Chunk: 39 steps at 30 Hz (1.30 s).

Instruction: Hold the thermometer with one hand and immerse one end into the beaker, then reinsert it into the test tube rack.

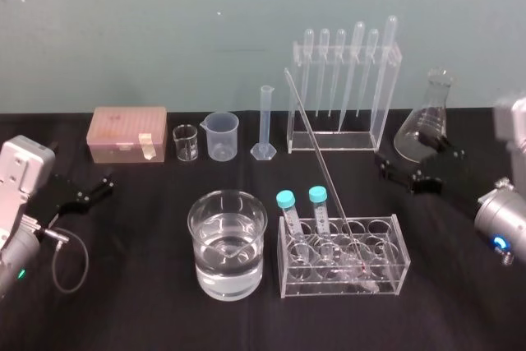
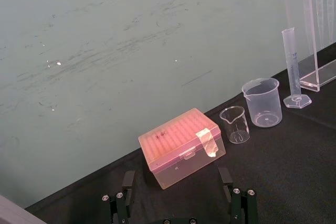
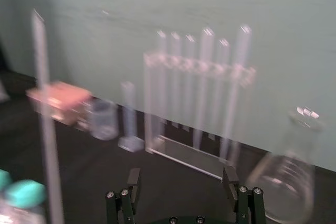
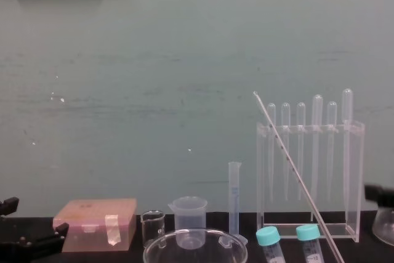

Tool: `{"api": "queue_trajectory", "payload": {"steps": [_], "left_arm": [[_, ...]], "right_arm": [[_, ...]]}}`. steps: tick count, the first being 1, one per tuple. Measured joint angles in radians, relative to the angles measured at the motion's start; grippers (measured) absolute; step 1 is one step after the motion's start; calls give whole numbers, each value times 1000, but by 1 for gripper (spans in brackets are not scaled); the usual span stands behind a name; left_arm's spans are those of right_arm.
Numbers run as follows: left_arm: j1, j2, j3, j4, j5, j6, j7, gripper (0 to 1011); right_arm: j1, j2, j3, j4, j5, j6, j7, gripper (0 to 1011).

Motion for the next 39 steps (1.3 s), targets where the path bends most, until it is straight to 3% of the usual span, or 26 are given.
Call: {"api": "queue_trajectory", "payload": {"steps": [3,7,13,19,25,39], "left_arm": [[0,0,0,0,0,0,0,1008],[0,0,0,0,0,0,0,1008],[0,0,0,0,0,0,0,1008],[0,0,0,0,0,0,0,1008],[0,0,0,0,0,0,0,1008],[0,0,0,0,0,0,0,1008]], "right_arm": [[2,24,33,-68,87,72,94,1003],[24,34,41,-112,140,126,176,1003],[98,41,-7,-135,179,176,281,1003],[204,17,-96,-78,138,220,302,1003],[279,-25,-147,-21,111,242,298,1003],[327,-49,-188,1,79,261,291,1003]]}}
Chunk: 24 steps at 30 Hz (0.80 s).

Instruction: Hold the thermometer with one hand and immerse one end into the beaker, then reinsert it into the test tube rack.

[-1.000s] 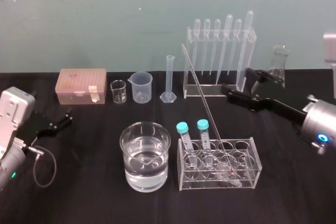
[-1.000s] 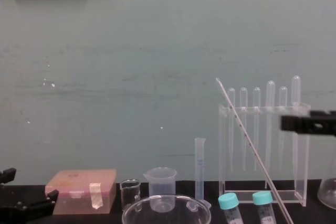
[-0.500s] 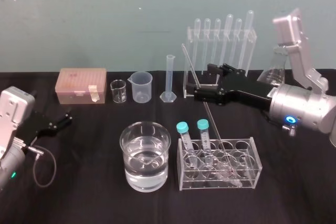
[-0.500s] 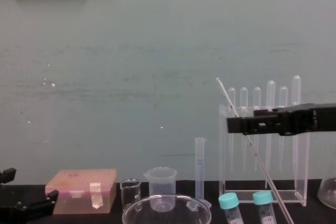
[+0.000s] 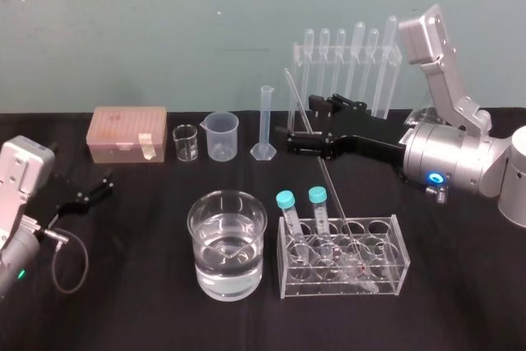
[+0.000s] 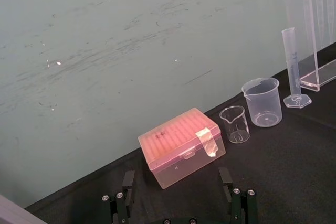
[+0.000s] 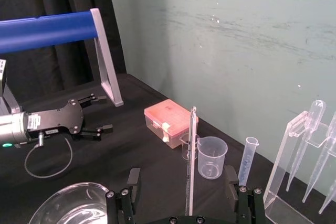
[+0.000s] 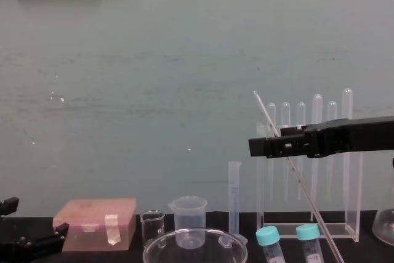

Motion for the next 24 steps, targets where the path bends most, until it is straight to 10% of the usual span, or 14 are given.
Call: {"api": "queue_trajectory", "payload": {"steps": [7,24], "left_arm": [[0,0,0,0,0,0,0,1008],[0,0,0,0,0,0,0,1008]], "right_arm": [[-2,0,2,0,2,-1,0,1000],[-4,1,5,-1,6,-3,1,536]]}}
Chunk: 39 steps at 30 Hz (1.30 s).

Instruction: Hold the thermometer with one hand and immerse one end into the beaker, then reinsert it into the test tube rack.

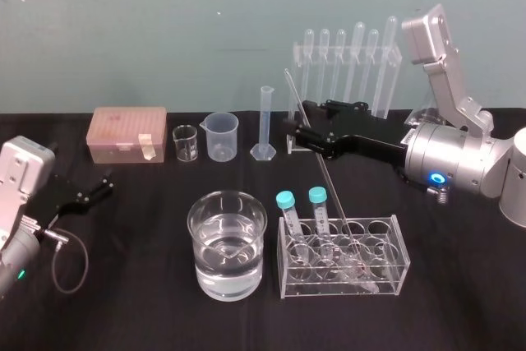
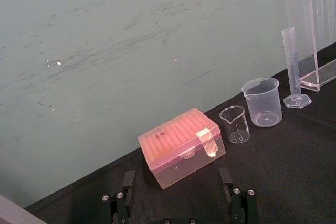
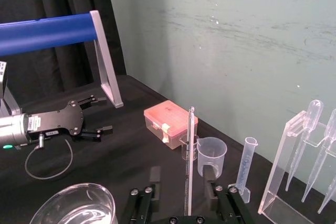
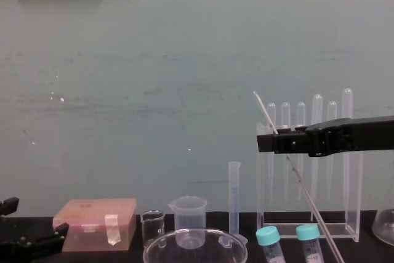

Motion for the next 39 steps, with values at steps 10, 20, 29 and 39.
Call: {"api": "queue_trajectory", "payload": {"steps": [10,20,29,39], "left_arm": [[0,0,0,0,0,0,0,1008],[0,0,0,0,0,0,0,1008],[0,0,0,0,0,0,0,1008],[0,0,0,0,0,0,0,1008]], "right_arm": [[-1,0,1,-1,1,-1,1,217],[-1,0,1,-1,1,-1,1,53],[-3,0,3,-1,2,-3,1,53],[-67,-12,74,-36,53,-114,-14,53]]}}
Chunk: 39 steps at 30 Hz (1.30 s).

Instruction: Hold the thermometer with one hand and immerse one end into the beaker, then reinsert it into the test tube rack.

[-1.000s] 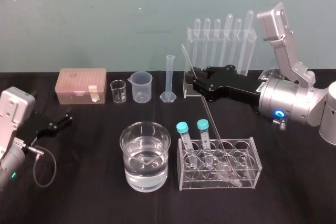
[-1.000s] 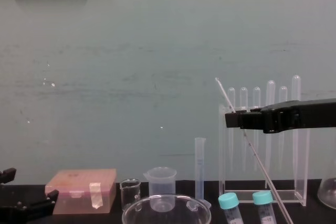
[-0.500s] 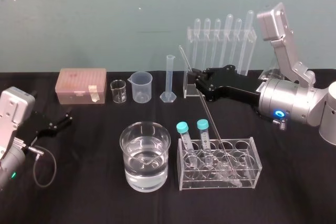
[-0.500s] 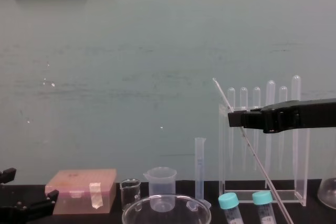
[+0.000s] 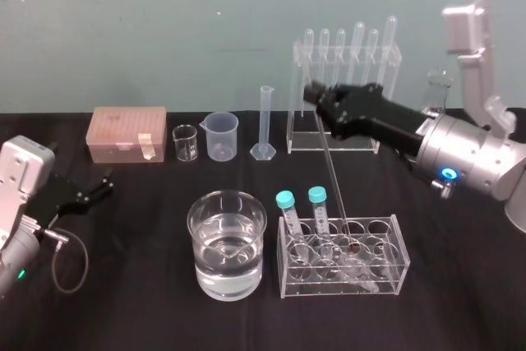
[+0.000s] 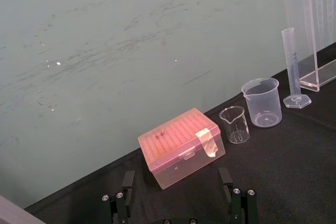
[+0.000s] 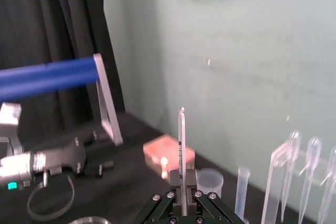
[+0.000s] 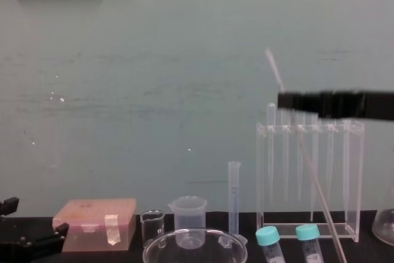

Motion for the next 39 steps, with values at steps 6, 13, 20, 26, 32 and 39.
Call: {"api": "queue_trajectory", "payload": {"steps": [6,13,20,26,32,39], "left_arm": [[0,0,0,0,0,0,0,1008],[0,0,0,0,0,0,0,1008],[0,0,0,0,0,0,0,1008],[0,0,0,0,0,0,0,1008],[0,0,0,0,0,0,0,1008],[0,0,0,0,0,0,0,1008]], "right_arm": [[-59,4,66,-43,45,-113,14,53],[-138,11,125,-83,104,-182,29,53],[-147,25,150,-110,135,-194,50,53],[-49,12,134,-106,155,-202,110,53],[65,-39,81,-68,172,-206,162,53],[144,-126,-16,-18,215,-183,217,53]]}}
